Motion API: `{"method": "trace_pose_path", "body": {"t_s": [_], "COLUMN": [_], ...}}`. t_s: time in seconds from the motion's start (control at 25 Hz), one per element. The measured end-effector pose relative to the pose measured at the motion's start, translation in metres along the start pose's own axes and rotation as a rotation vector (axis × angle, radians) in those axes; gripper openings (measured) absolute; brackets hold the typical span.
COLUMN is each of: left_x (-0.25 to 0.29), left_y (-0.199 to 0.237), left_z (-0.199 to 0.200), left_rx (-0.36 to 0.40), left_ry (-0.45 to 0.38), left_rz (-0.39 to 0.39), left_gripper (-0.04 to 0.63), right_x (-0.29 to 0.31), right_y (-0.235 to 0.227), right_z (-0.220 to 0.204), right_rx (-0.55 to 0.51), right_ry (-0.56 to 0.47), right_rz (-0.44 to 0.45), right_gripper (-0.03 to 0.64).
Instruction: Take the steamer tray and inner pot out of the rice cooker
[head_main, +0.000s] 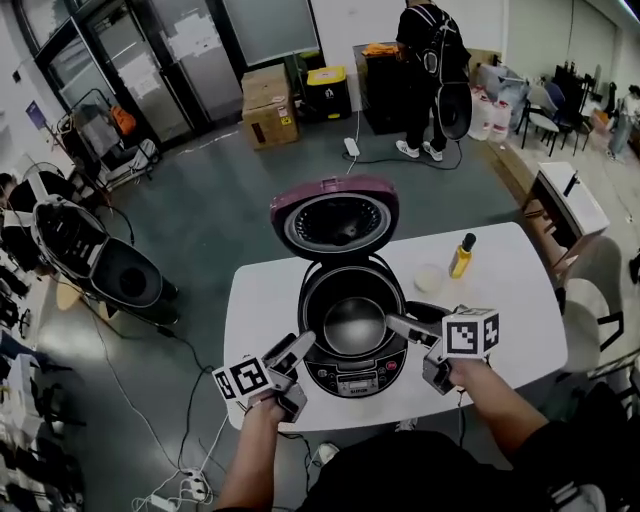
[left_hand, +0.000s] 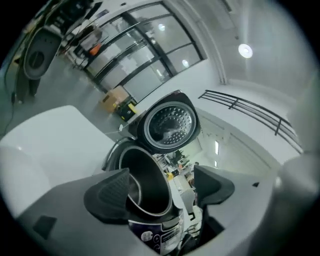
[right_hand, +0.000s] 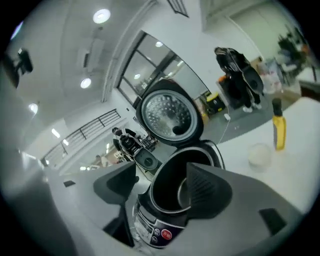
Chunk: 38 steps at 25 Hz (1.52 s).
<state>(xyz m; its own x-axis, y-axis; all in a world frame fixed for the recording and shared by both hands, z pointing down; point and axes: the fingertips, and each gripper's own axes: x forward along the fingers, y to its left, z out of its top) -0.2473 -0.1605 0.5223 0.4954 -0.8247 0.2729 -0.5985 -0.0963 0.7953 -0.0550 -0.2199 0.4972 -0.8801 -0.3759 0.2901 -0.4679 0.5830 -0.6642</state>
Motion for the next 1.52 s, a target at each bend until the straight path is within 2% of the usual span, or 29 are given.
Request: {"method": "trace_pose_path", "body": {"t_s": [0.12, 0.2, 0.24, 0.36, 0.48, 0.56, 0.72, 0.92, 1.04, 1.16, 1.28, 1.4, 1.52], "left_x": [0.009, 0.014, 0.018, 0.026, 0.031, 0.028, 0.036, 0.05, 0.053, 0.059, 0.06, 0.057, 0.057], "left_y": [0.016, 0.022, 0.025, 0.038, 0.044, 0.049, 0.051, 0.052, 0.059, 0.065, 0.075, 0.085, 0.087], "left_z": [-0.004, -0.005, -0.005, -0.007, -0.011, -0.013, -0.009, -0.007, -0.004, -0.004, -0.008, -0.01, -0.011], "left_rx": [-0.186, -0.313, -0.353, -0.407, -0.403, -0.395, -0.399, -0.364, -0.306, -0.224, -0.157, -0.126, -0.102], "left_ry": [0.01, 0.009, 0.011, 0.003, 0.027, 0.059, 0.092, 0.174, 0.214, 0.271, 0.321, 0.338, 0.343], "left_rz": [-0.009, -0.039, -0.043, -0.027, -0.006, 0.005, -0.028, -0.045, -0.014, 0.036, 0.099, 0.142, 0.158], "left_gripper": [0.429, 0.442, 0.442, 0.434, 0.42, 0.417, 0.393, 0.374, 0.342, 0.246, 0.176, 0.067, 0.025], "right_x": [0.0, 0.004, 0.006, 0.015, 0.022, 0.028, 0.036, 0.046, 0.051, 0.053, 0.053, 0.051, 0.05], "right_y": [-0.029, -0.045, -0.053, -0.07, -0.073, -0.074, -0.082, -0.084, -0.082, -0.088, -0.097, -0.103, -0.104], "right_z": [-0.005, -0.011, -0.015, -0.026, -0.036, -0.042, -0.044, -0.041, -0.043, -0.046, -0.054, -0.059, -0.058], "right_rx": [0.269, 0.413, 0.472, 0.623, 0.688, 0.705, 0.727, 0.726, 0.7, 0.637, 0.548, 0.482, 0.464], "right_ry": [0.045, 0.078, 0.094, 0.13, 0.162, 0.178, 0.189, 0.189, 0.199, 0.201, 0.22, 0.232, 0.225], "right_rz": [0.047, 0.061, 0.063, 0.076, 0.084, 0.077, 0.046, 0.038, 0.015, -0.038, -0.111, -0.167, -0.181], "right_gripper": [0.298, 0.296, 0.296, 0.296, 0.296, 0.295, 0.293, 0.291, 0.289, 0.233, 0.125, 0.026, 0.021]}}
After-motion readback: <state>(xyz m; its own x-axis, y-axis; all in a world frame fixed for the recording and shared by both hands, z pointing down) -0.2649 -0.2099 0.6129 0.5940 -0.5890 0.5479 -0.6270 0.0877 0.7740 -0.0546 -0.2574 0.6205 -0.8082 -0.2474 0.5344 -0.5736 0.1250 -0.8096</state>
